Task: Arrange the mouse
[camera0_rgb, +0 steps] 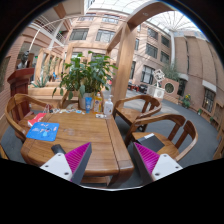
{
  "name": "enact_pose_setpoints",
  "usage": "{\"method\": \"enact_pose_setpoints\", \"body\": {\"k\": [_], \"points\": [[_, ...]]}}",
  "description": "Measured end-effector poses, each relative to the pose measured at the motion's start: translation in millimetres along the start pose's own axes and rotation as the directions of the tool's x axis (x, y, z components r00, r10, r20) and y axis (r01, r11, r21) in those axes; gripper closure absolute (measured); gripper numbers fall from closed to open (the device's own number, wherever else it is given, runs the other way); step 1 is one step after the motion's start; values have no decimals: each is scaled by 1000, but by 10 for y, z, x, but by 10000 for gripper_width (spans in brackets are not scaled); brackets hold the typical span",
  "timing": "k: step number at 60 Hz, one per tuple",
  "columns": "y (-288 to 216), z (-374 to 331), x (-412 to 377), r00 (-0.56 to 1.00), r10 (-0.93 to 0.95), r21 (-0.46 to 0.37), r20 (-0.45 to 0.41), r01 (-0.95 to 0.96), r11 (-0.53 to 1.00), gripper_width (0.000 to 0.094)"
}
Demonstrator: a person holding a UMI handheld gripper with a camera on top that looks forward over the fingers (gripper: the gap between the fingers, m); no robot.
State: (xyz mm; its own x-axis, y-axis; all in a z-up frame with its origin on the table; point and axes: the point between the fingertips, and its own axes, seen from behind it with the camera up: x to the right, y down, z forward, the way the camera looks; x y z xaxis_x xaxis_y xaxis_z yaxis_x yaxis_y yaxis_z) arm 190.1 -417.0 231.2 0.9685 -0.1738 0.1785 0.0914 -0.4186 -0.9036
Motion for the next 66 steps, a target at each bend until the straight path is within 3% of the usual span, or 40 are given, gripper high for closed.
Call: {"method": "enact_pose_setpoints", "body": {"k": [16,28,40,66], "points": [[921,195,-488,997,-12,-141,74,23,990,85],[1593,416,-1400,973,28,-242,227,28,970,80],[1595,844,-2132,948,11,-223,317,63,973,80],[1397,1774,-2761,935,-28,-203,352,106,973,83]]}}
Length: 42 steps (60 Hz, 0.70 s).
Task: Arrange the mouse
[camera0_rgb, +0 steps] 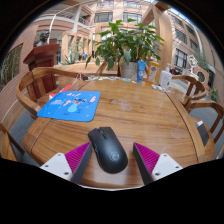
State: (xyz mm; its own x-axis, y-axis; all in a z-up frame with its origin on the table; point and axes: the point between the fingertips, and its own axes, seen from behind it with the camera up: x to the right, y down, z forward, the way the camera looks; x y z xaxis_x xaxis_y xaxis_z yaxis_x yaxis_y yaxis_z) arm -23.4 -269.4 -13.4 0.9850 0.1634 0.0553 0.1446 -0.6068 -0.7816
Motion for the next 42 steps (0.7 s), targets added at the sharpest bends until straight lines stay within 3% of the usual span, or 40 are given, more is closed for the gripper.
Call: {"method": "enact_pose_setpoints", "body": {"k": [9,19,31,42], "points": [[-146,193,60,1000,17,16,-8,-16,1000,145],[-241,338,81,1000,29,29,12,-29,999,433],[-260,327,119,998,53,37,-28,-52,998,552],[-273,291,130,997,55,40,-60,-52,998,553]]}}
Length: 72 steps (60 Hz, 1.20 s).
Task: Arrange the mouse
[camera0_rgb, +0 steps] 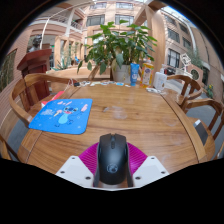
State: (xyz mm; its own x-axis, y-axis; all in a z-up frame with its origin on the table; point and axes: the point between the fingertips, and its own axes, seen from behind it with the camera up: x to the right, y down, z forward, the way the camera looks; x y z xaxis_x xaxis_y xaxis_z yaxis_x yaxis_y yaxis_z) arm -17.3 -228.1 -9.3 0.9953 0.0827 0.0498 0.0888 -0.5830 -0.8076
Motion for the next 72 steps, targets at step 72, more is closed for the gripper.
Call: {"method": "enact_pose_setpoints", "body": {"k": [72], "points": [[-974,1134,-2096,979,-88,5,184,88,996,369]]}}
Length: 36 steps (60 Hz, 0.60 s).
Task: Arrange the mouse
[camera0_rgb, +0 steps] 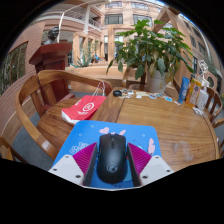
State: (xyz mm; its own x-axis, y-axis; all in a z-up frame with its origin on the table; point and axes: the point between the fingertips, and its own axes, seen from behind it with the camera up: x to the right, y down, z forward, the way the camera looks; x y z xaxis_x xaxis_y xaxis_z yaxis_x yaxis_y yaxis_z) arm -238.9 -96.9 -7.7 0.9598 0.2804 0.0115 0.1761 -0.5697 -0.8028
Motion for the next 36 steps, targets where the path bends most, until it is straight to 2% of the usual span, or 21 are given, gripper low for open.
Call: {"method": "enact_pose_setpoints", "body": {"k": [6,9,13,29,36], "points": [[-142,-219,-2,1000,9,34,-14,-9,999,61],[-197,-375,32,999,6,46,-34,-4,999,105],[-260,-623,46,998,8,64,-59,-4,998,71],[-348,-1813,-41,994,30,135,-109,-15,991,84],[-308,-2263,-122,994,41,159,-105,-24,987,83]]}}
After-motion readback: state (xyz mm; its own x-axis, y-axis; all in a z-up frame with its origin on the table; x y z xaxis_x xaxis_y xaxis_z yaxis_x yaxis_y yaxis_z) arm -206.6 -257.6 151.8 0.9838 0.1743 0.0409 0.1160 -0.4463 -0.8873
